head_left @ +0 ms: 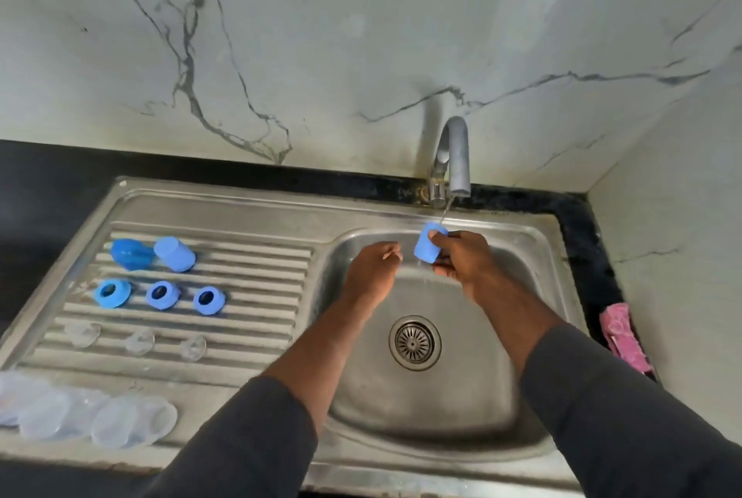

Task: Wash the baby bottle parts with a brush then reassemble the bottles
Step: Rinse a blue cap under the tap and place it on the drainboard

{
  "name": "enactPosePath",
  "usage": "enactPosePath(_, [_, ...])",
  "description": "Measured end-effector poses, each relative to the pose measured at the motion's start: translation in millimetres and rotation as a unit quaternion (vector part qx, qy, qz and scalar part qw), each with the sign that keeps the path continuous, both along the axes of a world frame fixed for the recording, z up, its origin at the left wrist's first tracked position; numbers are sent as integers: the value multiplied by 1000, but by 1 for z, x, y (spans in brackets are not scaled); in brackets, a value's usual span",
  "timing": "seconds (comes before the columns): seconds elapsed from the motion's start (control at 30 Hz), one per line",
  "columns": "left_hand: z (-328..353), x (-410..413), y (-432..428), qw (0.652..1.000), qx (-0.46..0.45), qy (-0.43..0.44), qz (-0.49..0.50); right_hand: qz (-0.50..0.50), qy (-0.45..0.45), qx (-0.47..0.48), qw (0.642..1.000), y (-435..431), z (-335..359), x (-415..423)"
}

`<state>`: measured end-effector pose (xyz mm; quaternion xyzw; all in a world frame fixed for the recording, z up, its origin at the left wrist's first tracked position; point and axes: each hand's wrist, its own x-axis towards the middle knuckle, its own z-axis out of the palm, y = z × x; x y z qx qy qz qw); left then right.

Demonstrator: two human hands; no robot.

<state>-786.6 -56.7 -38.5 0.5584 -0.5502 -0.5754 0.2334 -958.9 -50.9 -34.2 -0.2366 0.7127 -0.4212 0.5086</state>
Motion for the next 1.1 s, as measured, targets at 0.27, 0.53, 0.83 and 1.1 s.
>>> enactPosePath(0.27, [8, -31, -10, 971, 97, 216, 17, -48, -96, -32, 994, 13, 19, 1])
enactPosePath(0.53, [11, -42, -11, 965, 111, 232, 58, -56, -77, -44, 994, 20, 18, 5])
enactPosePath(0.83, [17, -42, -20, 950, 160, 258, 75, -67, -156, -86, 982, 9, 27, 3])
enactPosePath(1.1, [13, -43, -13, 995, -39, 74, 47, -77, -72, -73, 992, 9, 20, 8])
